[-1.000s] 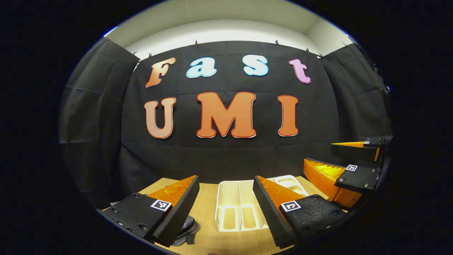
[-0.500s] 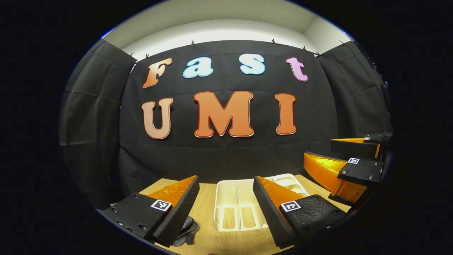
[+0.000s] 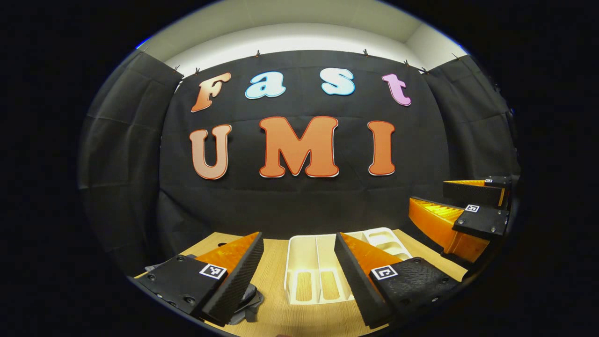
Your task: Open the schoolbag, grab two books from the bookshelf and put them into the schoolbag.
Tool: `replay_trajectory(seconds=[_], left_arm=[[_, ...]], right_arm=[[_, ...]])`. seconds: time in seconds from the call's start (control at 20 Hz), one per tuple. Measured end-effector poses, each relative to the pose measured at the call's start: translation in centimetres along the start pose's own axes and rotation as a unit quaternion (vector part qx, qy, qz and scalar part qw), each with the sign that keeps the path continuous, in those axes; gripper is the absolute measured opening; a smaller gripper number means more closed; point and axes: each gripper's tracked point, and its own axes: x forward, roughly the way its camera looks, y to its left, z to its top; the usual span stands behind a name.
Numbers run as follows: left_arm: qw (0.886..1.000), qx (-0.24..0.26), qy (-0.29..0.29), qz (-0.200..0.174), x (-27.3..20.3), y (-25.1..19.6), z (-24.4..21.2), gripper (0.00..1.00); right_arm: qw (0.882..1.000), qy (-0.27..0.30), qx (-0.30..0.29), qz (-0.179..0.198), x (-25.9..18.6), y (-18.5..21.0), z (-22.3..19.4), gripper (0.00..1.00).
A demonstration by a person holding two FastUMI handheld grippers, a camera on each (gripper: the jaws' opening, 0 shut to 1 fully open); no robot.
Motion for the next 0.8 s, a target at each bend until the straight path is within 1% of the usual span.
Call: replay_trajectory(seconds=[0.2, 0.25, 0.3, 0.8], left_arm=[[1.000, 0.002, 0.004, -0.006, 0.8, -0.4, -0.1, 0.96], [1.000, 0.005, 0.003, -0.007, 0.9, -0.5, 0.0, 0.95], [1.000, 0.006, 0.002, -0.008, 1.1, -0.6, 0.1, 0.96], [1.000, 0.001, -0.002, -0.007, 2.2, 0.0, 0.6, 0.96]], right_arm=[[1.000, 0.000, 0.005, -0.009, -0.2, -0.5, 0.2, 0.97], [1.000, 0.001, 0.005, -0.011, 0.1, -0.5, 0.1, 1.00], [1.000, 0.003, 0.004, -0.011, 0.3, -0.5, 0.0, 0.97], [1.000, 0.000, -0.010, -0.014, 1.3, -0.7, 0.6, 0.97]])
